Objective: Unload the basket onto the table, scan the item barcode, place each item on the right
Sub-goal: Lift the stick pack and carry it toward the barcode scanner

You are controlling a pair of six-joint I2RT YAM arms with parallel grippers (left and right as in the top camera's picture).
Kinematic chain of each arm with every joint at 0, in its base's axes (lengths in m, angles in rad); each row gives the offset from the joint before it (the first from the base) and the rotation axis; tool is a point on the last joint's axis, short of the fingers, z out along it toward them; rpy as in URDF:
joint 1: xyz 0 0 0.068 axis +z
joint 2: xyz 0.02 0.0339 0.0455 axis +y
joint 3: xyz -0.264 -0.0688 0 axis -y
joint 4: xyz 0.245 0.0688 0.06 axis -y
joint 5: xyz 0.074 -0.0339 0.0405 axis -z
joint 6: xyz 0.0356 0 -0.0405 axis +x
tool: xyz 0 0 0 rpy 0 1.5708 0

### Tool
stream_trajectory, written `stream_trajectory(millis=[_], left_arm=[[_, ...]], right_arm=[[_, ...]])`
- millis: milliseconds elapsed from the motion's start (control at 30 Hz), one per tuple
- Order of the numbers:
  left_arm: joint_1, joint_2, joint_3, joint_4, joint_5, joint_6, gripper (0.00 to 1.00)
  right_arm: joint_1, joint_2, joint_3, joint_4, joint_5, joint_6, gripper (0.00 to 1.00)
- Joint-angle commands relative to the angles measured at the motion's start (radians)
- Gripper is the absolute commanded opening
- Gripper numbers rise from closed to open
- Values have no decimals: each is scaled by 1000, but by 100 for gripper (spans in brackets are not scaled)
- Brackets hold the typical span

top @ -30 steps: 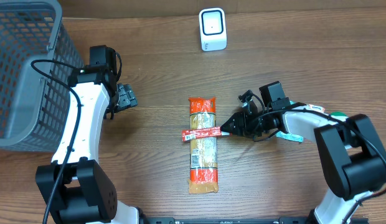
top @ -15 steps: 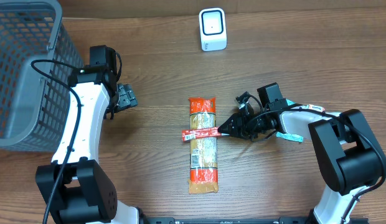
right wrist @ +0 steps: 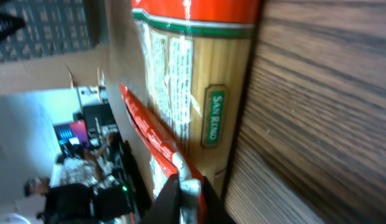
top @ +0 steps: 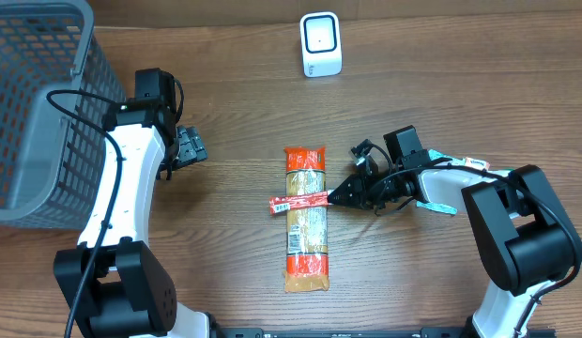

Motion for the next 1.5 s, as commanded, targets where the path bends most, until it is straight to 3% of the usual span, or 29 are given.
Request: stream_trajectory(millis=[0, 233, 433, 733, 1133, 1267, 1467], left_arm=[[-2, -21, 18, 0, -6, 26, 100], [-2, -21, 18, 0, -6, 26, 100], [-2, -21, 18, 0, -6, 26, 100], [-2, -21, 18, 1, -6, 26, 100], [-2, -21, 18, 0, -6, 26, 100], [-2, -21, 18, 1, -6, 26, 100], [-2, -21, 18, 0, -6, 26, 100]], right_arm=[[3, 5, -5, 18, -26, -35, 4], [-6, -111, -5, -36, -24, -174, 4], [-6, -296, -5, -87, 160, -187, 4], [-66, -453, 34, -120, 143, -220, 3], [-69, -465, 605, -701, 494, -255, 3], [-47, -447, 723, -775, 597, -335, 3], [32, -395, 731, -730, 796, -516, 3]])
